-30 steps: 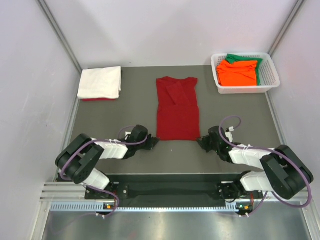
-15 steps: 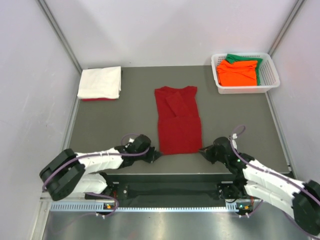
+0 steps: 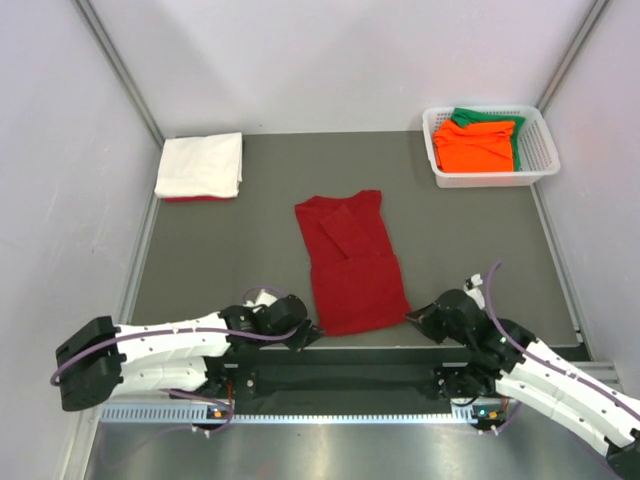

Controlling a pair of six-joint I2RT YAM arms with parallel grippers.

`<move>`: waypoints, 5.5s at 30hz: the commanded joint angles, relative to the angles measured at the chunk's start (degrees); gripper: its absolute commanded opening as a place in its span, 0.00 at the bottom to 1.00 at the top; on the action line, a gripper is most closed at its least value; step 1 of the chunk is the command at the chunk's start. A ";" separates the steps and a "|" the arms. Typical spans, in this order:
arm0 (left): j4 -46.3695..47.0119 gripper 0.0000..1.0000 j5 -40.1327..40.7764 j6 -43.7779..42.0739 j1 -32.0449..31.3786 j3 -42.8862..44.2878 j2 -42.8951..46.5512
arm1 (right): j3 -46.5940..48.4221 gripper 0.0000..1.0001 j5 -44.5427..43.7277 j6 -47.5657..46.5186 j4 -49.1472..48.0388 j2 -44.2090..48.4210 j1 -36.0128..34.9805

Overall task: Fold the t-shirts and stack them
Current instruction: Fold the tshirt, then neatly place the folded tshirt to the corner

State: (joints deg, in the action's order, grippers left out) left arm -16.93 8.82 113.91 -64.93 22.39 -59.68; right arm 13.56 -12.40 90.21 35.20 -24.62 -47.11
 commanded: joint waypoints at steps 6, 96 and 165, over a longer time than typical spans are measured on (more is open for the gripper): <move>-8.39 0.00 1.13 -8.95 15.77 12.75 -2.35 | 18.06 0.00 5.86 -24.62 -7.15 -20.41 13.05; -10.23 0.24 -39.14 -74.80 45.32 69.81 -50.80 | 100.01 0.33 38.41 -64.73 -0.22 -102.13 37.36; -31.94 0.34 -6.97 -53.27 53.67 36.41 -5.80 | 30.75 1.00 -1.38 -133.85 -38.77 -57.63 -12.54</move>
State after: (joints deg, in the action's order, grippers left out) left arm -44.03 -0.19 56.49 -12.58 56.05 -67.90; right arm 48.29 -3.03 -20.86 8.21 -80.51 -53.82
